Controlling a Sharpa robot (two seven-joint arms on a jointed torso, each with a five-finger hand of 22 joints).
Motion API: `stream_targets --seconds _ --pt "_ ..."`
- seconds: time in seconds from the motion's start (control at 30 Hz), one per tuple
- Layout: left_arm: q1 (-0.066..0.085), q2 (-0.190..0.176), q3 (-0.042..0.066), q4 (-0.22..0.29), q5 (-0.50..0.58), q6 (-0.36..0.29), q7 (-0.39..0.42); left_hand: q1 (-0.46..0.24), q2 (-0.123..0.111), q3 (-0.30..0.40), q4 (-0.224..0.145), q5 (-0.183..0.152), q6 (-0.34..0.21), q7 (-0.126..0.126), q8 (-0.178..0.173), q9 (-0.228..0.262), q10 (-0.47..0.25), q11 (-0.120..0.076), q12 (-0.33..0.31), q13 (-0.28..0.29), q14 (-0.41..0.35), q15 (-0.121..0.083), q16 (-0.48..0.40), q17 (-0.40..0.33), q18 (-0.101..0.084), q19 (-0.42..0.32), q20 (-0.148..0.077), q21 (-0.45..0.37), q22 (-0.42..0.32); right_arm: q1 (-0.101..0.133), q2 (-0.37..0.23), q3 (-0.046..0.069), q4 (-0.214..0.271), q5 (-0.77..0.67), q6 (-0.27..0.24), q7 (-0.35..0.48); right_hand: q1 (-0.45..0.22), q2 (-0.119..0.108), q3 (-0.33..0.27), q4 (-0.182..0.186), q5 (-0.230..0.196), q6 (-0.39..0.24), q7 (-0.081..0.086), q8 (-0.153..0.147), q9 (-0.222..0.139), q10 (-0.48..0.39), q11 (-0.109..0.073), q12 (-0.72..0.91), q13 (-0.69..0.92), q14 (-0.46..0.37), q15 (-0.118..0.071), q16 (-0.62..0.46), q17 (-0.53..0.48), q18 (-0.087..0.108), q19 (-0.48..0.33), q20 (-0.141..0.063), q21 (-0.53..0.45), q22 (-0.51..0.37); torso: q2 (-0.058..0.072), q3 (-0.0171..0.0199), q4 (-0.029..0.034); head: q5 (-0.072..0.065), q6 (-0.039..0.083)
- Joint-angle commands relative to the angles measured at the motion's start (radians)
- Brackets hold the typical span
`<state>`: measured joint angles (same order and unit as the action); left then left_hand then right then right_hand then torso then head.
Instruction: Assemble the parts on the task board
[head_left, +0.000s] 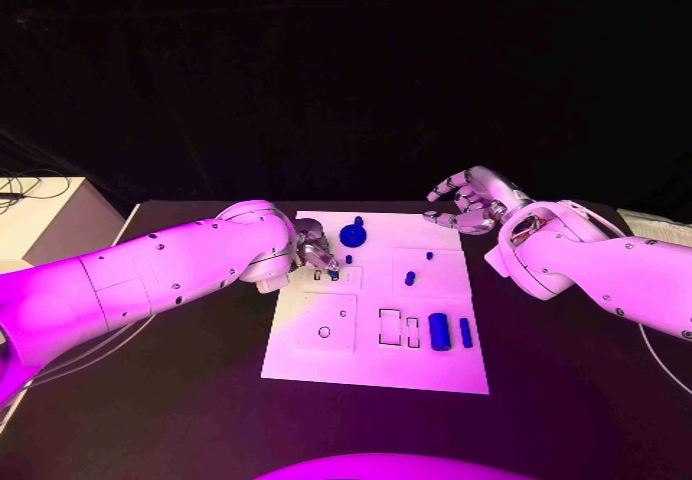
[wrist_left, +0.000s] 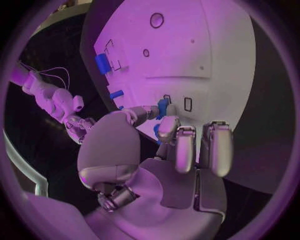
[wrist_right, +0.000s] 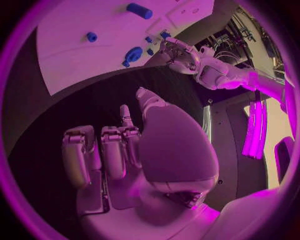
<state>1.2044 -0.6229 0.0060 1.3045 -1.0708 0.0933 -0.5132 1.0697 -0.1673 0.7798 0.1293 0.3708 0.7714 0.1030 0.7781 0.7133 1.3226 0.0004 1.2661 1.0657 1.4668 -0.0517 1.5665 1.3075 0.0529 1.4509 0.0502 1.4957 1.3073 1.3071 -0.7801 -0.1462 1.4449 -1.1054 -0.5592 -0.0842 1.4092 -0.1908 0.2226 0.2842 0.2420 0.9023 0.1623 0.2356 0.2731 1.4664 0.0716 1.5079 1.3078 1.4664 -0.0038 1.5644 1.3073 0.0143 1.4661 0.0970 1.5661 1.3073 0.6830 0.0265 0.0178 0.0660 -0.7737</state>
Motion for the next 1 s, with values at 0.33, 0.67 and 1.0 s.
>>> stream_targets --seconds 0.33,0.67,1.0 --pt "-0.001 -0.001 0.000 0.002 -0.007 0.032 0.005 0.004 0.007 0.178 -0.179 0.007 0.034 -0.025 0.006 0.070 0.005 -0.002 0.001 0.000 0.104 -0.008 0.004 0.263 -0.012 0.004 -0.001 0.005 0.089 0.000 -0.001 0.001 0.002 -0.012 -0.003 0.007 -0.009 -0.003 0.003 0.002 0.001 -0.006 0.000 0.000 -0.002 0.044 0.007 -0.002 0.204 0.100 0.008 -0.001 0.245 -0.014 0.105 0.008 0.005 0.263 -0.001 0.0010 -0.0003 0.003 -0.003" --pt "-0.001 0.002 0.000 0.002 -0.007 0.034 0.005 0.005 0.007 0.180 -0.180 0.008 0.036 -0.026 0.005 0.071 0.007 -0.003 0.002 0.002 0.104 -0.008 0.004 0.263 -0.012 0.004 -0.002 0.006 0.090 0.000 -0.001 0.001 0.002 -0.012 -0.002 0.007 -0.009 -0.003 0.003 0.002 0.001 -0.006 0.000 0.000 -0.002 0.044 0.007 -0.002 0.204 0.100 0.008 -0.001 0.245 -0.014 0.105 0.008 0.005 0.263 0.000 0.0014 -0.0010 0.002 -0.002" --pt "-0.005 0.006 -0.002 -0.005 -0.007 0.036 0.005 0.004 0.006 0.180 -0.180 0.008 0.037 -0.026 0.004 0.072 0.006 -0.003 0.000 -0.001 0.104 -0.009 0.004 0.263 -0.012 0.005 -0.002 0.006 0.091 0.000 -0.002 0.001 0.002 -0.012 -0.001 0.006 -0.009 -0.003 0.003 0.002 0.001 -0.006 0.000 0.000 -0.002 0.044 0.007 -0.002 0.204 0.100 0.008 -0.001 0.245 -0.014 0.105 0.008 0.005 0.263 -0.001 0.0014 -0.0006 0.001 -0.005"
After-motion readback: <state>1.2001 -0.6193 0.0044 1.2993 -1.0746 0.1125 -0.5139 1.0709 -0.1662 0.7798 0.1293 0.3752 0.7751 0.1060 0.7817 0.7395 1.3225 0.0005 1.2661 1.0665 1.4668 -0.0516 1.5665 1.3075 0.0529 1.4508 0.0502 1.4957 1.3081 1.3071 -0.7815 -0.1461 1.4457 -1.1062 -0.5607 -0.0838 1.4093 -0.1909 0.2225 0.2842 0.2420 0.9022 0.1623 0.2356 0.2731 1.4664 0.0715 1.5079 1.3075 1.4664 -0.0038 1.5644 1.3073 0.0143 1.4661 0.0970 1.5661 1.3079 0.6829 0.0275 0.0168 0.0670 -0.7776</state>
